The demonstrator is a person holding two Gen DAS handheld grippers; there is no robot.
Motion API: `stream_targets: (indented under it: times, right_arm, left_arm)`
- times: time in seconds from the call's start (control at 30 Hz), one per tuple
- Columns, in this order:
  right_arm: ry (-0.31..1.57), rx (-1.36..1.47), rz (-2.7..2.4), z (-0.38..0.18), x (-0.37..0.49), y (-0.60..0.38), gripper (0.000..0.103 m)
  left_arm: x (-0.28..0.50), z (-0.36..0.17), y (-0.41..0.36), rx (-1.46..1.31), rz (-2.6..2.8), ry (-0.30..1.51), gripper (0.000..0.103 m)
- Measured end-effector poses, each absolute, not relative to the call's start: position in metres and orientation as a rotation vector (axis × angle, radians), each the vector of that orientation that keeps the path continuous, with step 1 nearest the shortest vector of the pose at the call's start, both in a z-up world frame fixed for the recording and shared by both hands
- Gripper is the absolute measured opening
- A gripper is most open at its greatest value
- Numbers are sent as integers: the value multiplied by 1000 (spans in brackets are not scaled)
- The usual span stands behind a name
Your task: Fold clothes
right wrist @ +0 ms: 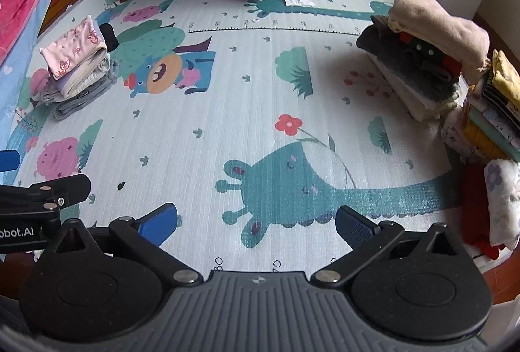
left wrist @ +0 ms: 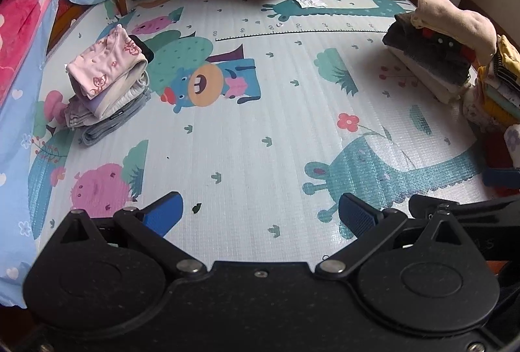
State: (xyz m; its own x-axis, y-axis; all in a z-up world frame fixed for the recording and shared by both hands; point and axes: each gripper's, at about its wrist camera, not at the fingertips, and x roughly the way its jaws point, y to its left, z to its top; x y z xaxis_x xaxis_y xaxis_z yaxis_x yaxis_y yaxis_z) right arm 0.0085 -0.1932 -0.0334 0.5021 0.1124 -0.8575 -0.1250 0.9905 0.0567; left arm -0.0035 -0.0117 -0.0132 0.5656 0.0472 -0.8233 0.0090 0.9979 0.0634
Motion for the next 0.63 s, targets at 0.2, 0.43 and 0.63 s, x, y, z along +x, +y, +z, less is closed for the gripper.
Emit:
stream_targets:
  times: [0.2,0.43,0.63]
  right_arm:
    - [1045,-19,144,-34,9,-192,103]
    - [1051,-20,137,-35,11,-192,103]
    - [1053,-24,136,-35,12,-191,103]
  left_arm:
    - [1,-19,-6,47,50,984,103]
    - [2,-23,-7,42,52,993,103]
    - [1,-25,-5,40,37,994,103]
